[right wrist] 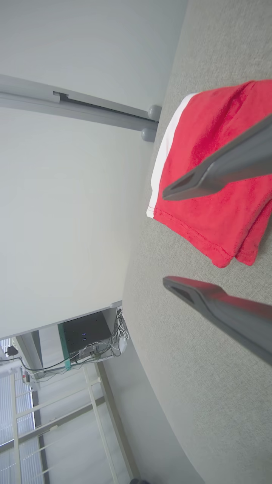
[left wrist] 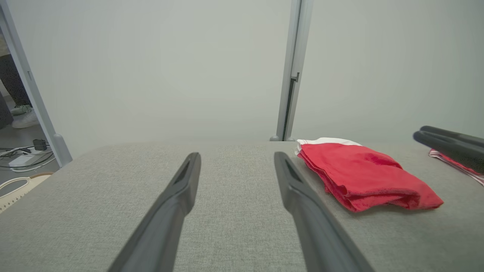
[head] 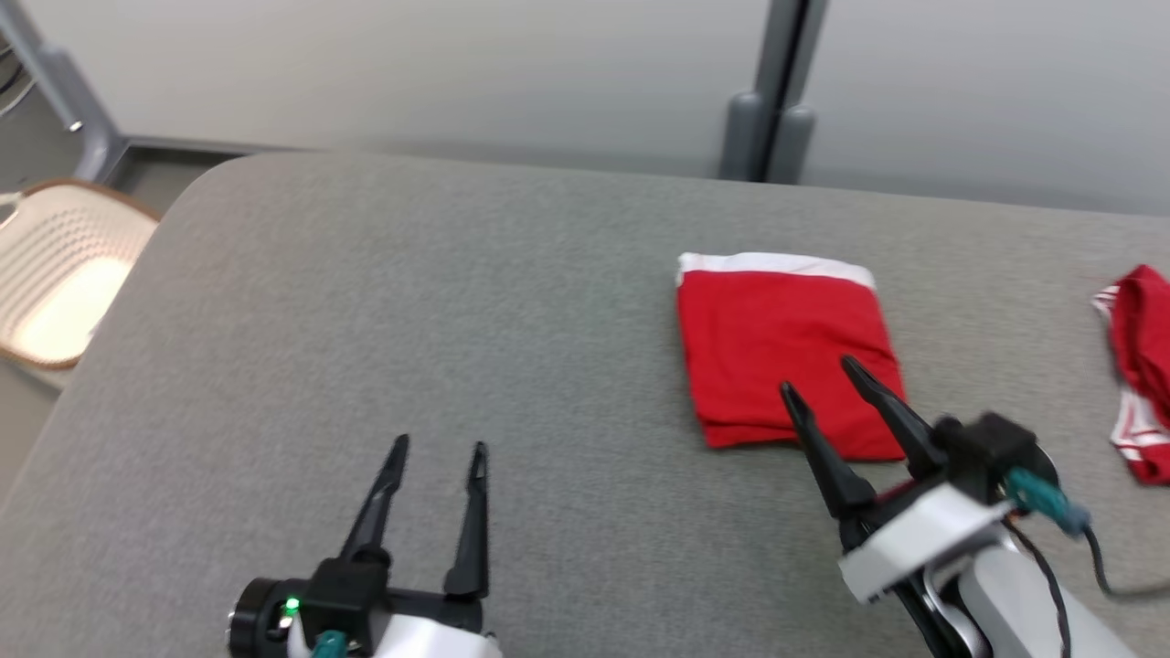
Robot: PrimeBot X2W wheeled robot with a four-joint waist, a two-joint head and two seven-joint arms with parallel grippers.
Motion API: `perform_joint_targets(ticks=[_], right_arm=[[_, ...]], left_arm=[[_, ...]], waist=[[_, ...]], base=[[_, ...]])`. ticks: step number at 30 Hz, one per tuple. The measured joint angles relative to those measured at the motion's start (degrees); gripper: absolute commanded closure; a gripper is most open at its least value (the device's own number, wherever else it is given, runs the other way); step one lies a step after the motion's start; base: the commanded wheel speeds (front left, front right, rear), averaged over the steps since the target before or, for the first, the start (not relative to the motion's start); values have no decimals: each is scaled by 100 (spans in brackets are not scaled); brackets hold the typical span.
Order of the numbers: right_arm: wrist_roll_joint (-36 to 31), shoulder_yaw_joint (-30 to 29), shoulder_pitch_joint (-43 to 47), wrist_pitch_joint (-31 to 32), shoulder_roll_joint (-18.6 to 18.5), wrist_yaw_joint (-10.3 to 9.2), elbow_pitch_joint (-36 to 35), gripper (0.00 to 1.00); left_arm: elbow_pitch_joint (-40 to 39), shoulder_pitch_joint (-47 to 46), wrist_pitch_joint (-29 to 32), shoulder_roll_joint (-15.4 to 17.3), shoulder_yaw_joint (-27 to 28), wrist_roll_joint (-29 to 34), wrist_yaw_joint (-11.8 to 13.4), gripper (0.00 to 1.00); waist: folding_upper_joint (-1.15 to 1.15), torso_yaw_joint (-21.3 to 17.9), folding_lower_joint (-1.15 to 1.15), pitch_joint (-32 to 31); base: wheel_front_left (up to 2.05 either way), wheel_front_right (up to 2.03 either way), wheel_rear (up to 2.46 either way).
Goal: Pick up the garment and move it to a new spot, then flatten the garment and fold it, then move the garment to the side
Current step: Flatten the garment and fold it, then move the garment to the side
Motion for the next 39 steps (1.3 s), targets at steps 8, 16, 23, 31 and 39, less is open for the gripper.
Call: perform_joint_targets(ticks=[8, 16, 23, 31, 39], right_arm=[[-1550, -2022, 1777, 1, 666, 0, -1303, 0], [-1617, -2714, 2280, 0, 1045, -1, -1335, 0], [-1767, -2603, 2460, 1, 1059, -1, -1339, 0], [-1772, -2592, 2519, 1, 1077, -1, -1324, 0], [-1745, -2542, 2531, 1, 1071, -1, -1306, 0]], left_arm=[[-582, 813, 0, 15, 916, 432, 78, 0], [-780, 1430, 0, 11, 1232, 665, 3, 0], [-590, 1591, 0, 10, 1274, 794, -125, 0], [-515, 1597, 0, 9, 1278, 859, -192, 0], [-503, 1597, 0, 8, 1268, 916, -220, 0]], waist=[[0, -791, 0, -508], [0, -1261, 0, -816], [0, -1369, 0, -991], [0, -1335, 0, -1031], [0, -1294, 0, -1019]], base=[[0, 0, 0], [0, 0, 0], [0, 0, 0], [0, 0, 0], [0, 0, 0]])
